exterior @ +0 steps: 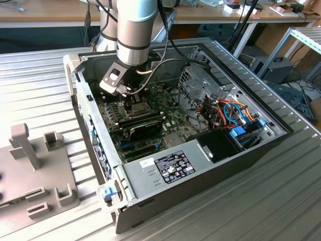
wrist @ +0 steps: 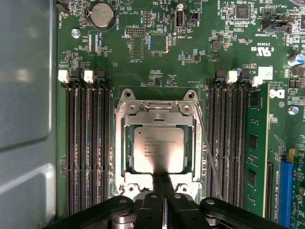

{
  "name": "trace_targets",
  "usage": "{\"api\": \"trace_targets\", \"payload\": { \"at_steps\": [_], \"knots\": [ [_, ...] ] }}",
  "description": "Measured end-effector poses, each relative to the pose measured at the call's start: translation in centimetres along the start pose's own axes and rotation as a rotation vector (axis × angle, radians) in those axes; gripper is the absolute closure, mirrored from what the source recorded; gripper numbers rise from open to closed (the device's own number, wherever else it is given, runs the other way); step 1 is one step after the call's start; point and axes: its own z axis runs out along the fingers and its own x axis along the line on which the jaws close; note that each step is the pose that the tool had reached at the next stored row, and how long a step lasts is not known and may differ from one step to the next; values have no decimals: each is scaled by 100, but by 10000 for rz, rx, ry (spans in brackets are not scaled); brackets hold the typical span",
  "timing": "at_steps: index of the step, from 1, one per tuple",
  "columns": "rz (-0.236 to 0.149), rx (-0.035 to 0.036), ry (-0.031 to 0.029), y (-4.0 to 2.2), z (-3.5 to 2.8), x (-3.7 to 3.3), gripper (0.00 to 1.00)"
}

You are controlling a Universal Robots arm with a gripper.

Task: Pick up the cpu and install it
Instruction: 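Close the cpu cover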

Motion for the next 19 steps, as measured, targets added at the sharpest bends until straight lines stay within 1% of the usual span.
{"api": "trace_targets", "payload": {
  "at_steps": [5,10,15,19],
  "knots": [
    [0,5,-7,-1,33,-1,89],
    [0,2,-2,-1,42,0,89],
    [0,1,-2,-1,41,0,89],
    [1,-7,-1,1,14,2,89]
  ]
}}
